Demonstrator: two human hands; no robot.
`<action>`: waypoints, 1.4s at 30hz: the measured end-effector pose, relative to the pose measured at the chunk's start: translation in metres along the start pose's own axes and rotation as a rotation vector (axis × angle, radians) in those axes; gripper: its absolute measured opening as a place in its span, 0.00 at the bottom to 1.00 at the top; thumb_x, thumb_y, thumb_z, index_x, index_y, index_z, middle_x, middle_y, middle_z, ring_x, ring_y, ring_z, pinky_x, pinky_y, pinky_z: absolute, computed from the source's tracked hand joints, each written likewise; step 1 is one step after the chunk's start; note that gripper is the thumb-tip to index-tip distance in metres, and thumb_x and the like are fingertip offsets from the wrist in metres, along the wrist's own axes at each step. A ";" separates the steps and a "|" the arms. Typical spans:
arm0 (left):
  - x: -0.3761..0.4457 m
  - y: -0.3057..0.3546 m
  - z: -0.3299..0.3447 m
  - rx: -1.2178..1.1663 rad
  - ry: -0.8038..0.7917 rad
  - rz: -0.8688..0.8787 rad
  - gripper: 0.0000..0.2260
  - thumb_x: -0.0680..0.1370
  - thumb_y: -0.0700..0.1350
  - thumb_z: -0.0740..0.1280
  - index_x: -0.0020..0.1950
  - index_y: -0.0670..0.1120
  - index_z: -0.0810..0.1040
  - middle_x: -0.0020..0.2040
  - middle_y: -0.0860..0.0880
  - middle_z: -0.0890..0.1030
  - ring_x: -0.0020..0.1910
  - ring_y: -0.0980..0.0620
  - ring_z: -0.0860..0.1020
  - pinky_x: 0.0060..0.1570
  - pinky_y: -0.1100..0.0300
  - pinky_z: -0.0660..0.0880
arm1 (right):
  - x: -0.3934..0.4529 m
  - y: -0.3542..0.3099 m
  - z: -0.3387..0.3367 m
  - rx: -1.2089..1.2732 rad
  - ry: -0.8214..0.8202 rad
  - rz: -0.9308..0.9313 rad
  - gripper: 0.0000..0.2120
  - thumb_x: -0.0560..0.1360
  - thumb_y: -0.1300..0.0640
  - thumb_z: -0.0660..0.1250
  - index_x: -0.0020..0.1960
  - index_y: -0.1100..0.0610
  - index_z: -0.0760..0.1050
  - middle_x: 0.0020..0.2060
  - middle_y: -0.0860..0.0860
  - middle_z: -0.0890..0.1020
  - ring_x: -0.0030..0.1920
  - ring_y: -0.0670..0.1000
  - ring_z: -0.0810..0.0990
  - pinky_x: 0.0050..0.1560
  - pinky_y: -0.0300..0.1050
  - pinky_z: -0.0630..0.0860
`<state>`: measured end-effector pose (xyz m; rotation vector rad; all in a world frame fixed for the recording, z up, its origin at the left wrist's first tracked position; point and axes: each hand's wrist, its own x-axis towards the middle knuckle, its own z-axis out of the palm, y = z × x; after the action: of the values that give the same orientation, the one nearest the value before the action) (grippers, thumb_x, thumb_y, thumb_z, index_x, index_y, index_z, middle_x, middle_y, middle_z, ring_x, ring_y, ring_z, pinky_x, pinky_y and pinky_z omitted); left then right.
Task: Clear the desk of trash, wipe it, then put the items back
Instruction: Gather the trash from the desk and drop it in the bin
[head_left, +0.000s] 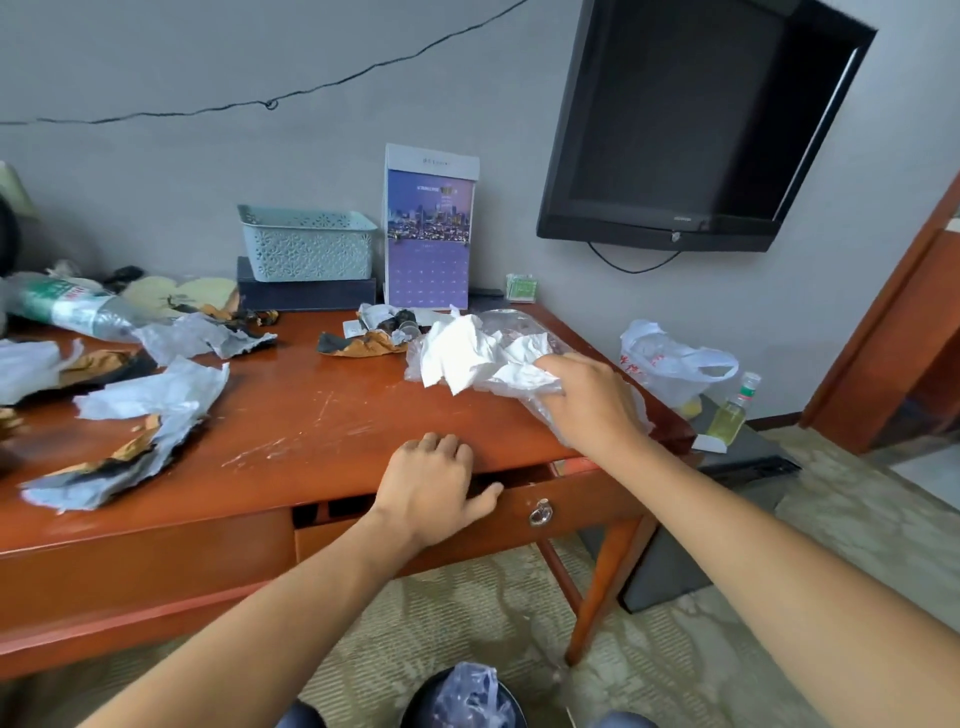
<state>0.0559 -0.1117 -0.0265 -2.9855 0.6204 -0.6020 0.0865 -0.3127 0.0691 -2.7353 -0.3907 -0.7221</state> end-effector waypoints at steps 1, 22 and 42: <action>-0.008 -0.002 -0.007 -0.069 0.124 0.021 0.24 0.80 0.64 0.56 0.46 0.46 0.79 0.44 0.47 0.81 0.45 0.44 0.80 0.43 0.52 0.75 | -0.010 -0.002 -0.002 0.014 0.003 -0.006 0.17 0.78 0.60 0.69 0.66 0.51 0.80 0.54 0.50 0.82 0.54 0.56 0.79 0.42 0.46 0.68; -0.146 0.016 -0.013 -0.835 0.150 -0.122 0.24 0.77 0.46 0.76 0.72 0.48 0.76 0.66 0.51 0.80 0.66 0.52 0.77 0.64 0.48 0.75 | -0.188 -0.038 0.021 0.793 -0.162 0.070 0.11 0.70 0.75 0.72 0.51 0.66 0.82 0.45 0.54 0.82 0.49 0.42 0.78 0.52 0.39 0.72; -0.181 0.082 0.219 -0.781 -0.769 -0.423 0.35 0.78 0.64 0.67 0.79 0.55 0.58 0.59 0.48 0.82 0.52 0.45 0.82 0.55 0.50 0.78 | -0.307 0.020 0.261 0.911 -0.425 1.320 0.08 0.75 0.66 0.71 0.48 0.54 0.77 0.37 0.48 0.81 0.35 0.46 0.78 0.22 0.30 0.68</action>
<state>-0.0455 -0.1263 -0.3042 -3.6205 0.1567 1.0184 -0.0506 -0.3001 -0.3106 -1.6428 0.7800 0.3447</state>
